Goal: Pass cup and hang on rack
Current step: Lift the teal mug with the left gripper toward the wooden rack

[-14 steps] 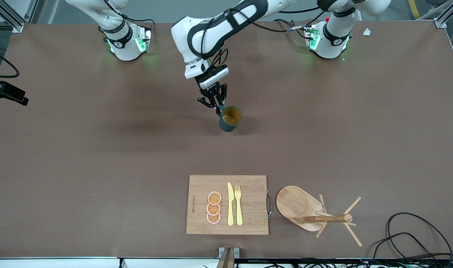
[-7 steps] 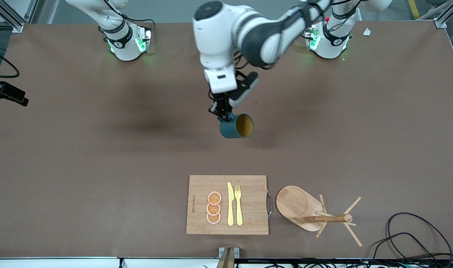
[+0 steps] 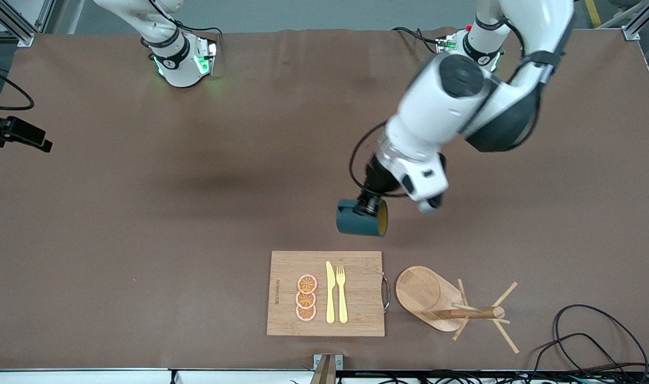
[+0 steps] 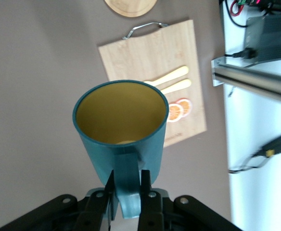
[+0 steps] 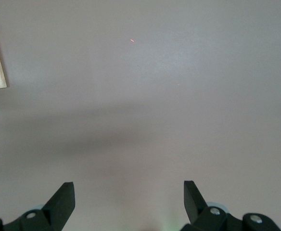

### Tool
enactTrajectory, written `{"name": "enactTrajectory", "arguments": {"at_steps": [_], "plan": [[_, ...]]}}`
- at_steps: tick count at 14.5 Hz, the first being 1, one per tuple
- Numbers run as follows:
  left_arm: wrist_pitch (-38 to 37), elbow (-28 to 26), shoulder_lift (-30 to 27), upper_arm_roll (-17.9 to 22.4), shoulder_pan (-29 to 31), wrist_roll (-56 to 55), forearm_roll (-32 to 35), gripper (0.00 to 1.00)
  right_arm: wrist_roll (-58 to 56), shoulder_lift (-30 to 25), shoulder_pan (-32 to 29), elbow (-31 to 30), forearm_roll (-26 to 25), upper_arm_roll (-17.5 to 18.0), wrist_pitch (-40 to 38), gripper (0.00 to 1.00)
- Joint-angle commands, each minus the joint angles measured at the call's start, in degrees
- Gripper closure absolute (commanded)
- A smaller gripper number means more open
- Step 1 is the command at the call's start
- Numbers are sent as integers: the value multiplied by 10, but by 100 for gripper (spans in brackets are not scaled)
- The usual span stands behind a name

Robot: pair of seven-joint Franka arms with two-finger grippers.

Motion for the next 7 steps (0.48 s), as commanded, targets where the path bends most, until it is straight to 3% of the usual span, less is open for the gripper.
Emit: {"name": "enactTrajectory", "arguments": {"at_steps": [1,7], "plan": [[18,-5,-2,-7,49,59,-92,99,-5,-10,-3,-8,2,6,3,0],[57,-4,44,-5,116,292,-294,99,-5,-8,-4,-11,4,6,-2,0]]}}
